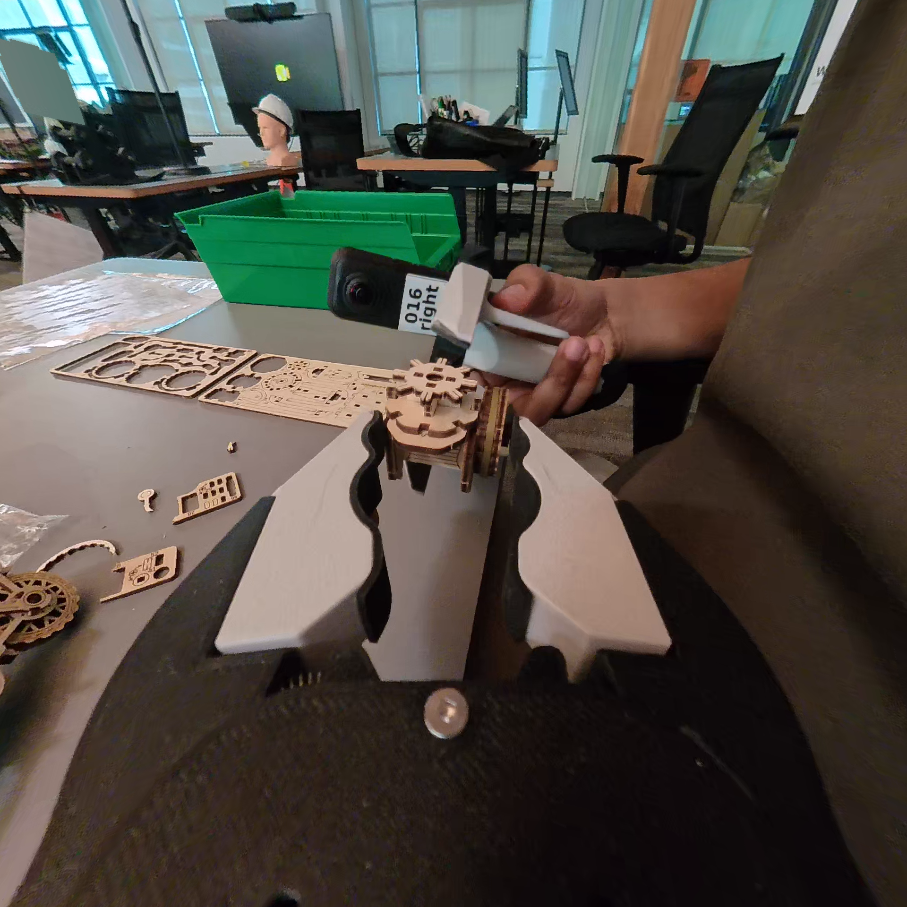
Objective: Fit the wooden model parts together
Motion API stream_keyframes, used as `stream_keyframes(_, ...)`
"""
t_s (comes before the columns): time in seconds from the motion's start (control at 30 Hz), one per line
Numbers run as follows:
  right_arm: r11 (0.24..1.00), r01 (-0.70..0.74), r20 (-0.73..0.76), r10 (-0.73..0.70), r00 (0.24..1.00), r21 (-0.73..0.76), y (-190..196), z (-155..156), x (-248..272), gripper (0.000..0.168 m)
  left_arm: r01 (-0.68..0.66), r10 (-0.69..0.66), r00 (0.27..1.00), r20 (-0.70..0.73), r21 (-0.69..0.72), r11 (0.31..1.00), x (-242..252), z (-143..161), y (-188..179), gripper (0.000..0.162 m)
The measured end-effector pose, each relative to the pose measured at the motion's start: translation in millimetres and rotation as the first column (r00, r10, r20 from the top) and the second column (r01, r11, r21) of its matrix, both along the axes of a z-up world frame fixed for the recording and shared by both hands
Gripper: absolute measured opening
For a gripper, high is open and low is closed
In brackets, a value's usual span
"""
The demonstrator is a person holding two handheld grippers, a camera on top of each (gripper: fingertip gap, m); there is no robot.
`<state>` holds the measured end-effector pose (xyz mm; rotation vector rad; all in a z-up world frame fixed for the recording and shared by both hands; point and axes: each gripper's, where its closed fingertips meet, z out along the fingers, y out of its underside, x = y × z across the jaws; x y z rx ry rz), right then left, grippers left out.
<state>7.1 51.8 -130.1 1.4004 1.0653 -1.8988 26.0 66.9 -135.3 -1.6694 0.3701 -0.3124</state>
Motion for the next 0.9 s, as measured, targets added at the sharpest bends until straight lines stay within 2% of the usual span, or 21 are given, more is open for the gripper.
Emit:
stream_keyframes(0.13,0.997,0.011,-0.003,-0.011,1.0,0.078,-3.1,-7.5,-0.9,0.058,-0.004,0.004,1.0,-0.011,-0.012,1.0,0.4,-2.4,0.8,0.049)
stream_keyframes(0.33,0.997,0.009,-0.022,-0.007,1.0,0.071,-2.9,-4.1,0.2,0.045,-0.016,0.016,1.0,-0.021,-0.029,0.999,-0.2,-5.5,2.1,0.048)
stream_keyframes(0.8,0.985,0.023,-0.082,-0.009,0.997,0.17,-0.5,-7.1,1.7,0.043,-0.06,0.057,0.995,-0.085,-0.033,0.998,-0.3,-10.5,4.9,0.049)
stream_keyframes(0.83,0.982,0.037,-0.102,-0.018,0.995,0.183,0.9,-5.1,1.0,0.044,-0.067,0.064,0.995,-0.077,-0.04,0.997,-1.6,-10.9,5.5,0.053)
stream_keyframes(0.9,0.976,0.08,-0.155,-0.049,0.987,0.204,6.5,1.5,-0.7,0.043,-0.063,0.062,0.998,-0.012,-0.069,0.996,-3.9,-11.5,6.1,0.071)
